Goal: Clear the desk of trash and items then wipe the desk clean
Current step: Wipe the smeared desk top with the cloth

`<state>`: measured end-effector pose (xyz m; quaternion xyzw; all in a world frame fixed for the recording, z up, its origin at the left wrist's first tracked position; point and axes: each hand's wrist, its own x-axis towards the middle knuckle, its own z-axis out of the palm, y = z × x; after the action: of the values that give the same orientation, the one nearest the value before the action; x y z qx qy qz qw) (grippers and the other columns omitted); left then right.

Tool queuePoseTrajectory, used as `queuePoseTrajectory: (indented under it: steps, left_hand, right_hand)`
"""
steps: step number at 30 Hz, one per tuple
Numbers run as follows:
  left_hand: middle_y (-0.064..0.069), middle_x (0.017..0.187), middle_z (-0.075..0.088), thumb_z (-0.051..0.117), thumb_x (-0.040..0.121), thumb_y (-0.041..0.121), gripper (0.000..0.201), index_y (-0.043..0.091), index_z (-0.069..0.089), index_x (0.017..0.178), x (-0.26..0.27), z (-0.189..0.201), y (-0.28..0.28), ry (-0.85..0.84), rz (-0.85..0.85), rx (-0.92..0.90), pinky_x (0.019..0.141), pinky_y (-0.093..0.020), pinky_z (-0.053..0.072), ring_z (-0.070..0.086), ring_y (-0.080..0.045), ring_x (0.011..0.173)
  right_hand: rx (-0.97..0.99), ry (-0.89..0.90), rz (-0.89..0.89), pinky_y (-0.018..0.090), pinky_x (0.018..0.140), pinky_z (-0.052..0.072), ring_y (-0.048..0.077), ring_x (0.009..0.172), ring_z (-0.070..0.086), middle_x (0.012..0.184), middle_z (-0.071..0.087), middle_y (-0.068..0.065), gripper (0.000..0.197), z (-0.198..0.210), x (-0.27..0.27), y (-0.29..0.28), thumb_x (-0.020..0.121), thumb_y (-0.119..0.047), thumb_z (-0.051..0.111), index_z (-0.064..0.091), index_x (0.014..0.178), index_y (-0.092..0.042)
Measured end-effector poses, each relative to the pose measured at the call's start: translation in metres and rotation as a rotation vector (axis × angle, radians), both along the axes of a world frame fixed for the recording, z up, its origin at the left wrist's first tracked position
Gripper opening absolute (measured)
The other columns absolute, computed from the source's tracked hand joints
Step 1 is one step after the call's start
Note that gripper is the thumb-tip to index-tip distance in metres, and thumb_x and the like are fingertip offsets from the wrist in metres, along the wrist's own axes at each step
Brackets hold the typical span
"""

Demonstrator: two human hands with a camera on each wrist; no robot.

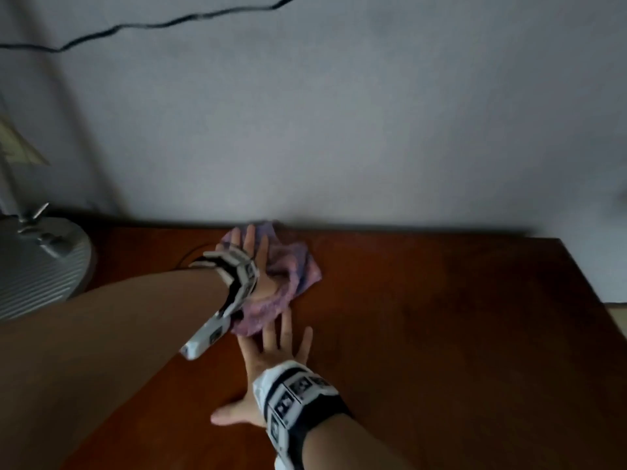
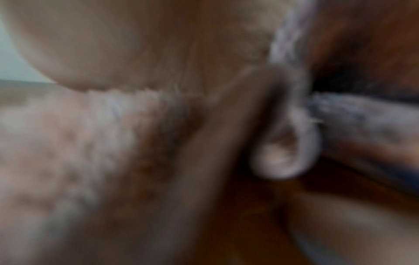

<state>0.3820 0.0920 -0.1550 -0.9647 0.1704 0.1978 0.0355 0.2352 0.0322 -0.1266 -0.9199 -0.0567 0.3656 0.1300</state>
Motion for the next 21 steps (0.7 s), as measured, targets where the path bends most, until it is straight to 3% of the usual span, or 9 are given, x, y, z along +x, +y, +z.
queuePoseTrajectory:
  steps: [1,3,6,8,13,21]
  left_hand:
    - [-0.012,0.159,-0.013,0.016,0.073,0.078,0.102,0.019,-0.003,0.153,-0.010,0.000,-0.004,0.012,-0.024,0.026,0.115,-0.053,0.001,-0.010,-0.036,0.145]
    - [-0.010,0.158,-0.019,0.026,0.079,0.077,0.098,0.022,-0.008,0.152,-0.023,0.002,-0.012,0.080,-0.053,0.096,0.114,-0.054,0.001,-0.015,-0.036,0.144]
    - [-0.009,0.157,-0.023,0.034,0.078,0.078,0.102,0.024,-0.013,0.151,-0.019,0.008,-0.030,0.120,-0.019,0.106,0.114,-0.054,0.000,-0.019,-0.036,0.144]
    - [-0.008,0.158,-0.020,0.036,0.079,0.078,0.101,0.025,-0.009,0.152,-0.010,0.008,-0.049,0.081,-0.029,0.082,0.115,-0.053,0.000,-0.016,-0.035,0.144]
    - [-0.010,0.158,-0.016,0.035,0.077,0.079,0.103,0.022,-0.005,0.152,-0.009,0.010,-0.101,0.033,-0.061,0.054,0.115,-0.054,0.001,-0.012,-0.037,0.145]
    - [-0.012,0.155,-0.026,0.033,0.079,0.079,0.102,0.023,-0.015,0.150,-0.034,0.013,-0.141,0.093,-0.147,0.159,0.115,-0.054,0.000,-0.019,-0.037,0.143]
  right_hand:
    - [0.030,-0.046,0.025,0.064,0.108,-0.017,0.030,0.140,-0.033,0.155,-0.031,-0.005,0.118,0.002,-0.007,-0.021,0.068,-0.068,0.069,-0.012,0.149,-0.039]
    - [-0.030,-0.114,0.004,0.060,0.112,-0.009,0.023,0.145,-0.024,0.158,-0.022,-0.011,0.116,0.003,-0.026,-0.076,0.065,-0.071,0.069,-0.008,0.148,-0.043]
    - [-0.306,-0.025,-0.386,0.059,0.114,-0.003,0.027,0.142,-0.030,0.151,-0.040,0.002,0.137,-0.002,-0.053,-0.169,0.047,-0.086,0.063,-0.023,0.144,-0.043]
    - [-0.392,0.081,-0.561,0.061,0.115,-0.002,0.031,0.141,-0.032,0.147,-0.046,0.004,0.144,-0.003,-0.062,-0.209,0.041,-0.090,0.060,-0.033,0.140,-0.043]
    - [-0.324,0.087,-0.579,0.065,0.112,-0.005,0.034,0.139,-0.034,0.145,-0.048,0.003,0.144,-0.006,-0.064,-0.224,0.043,-0.087,0.064,-0.037,0.137,-0.044]
    - [-0.261,0.050,-0.573,0.068,0.109,-0.008,0.035,0.137,-0.037,0.145,-0.048,0.004,0.144,-0.009,-0.064,-0.228,0.045,-0.086,0.065,-0.034,0.140,-0.042]
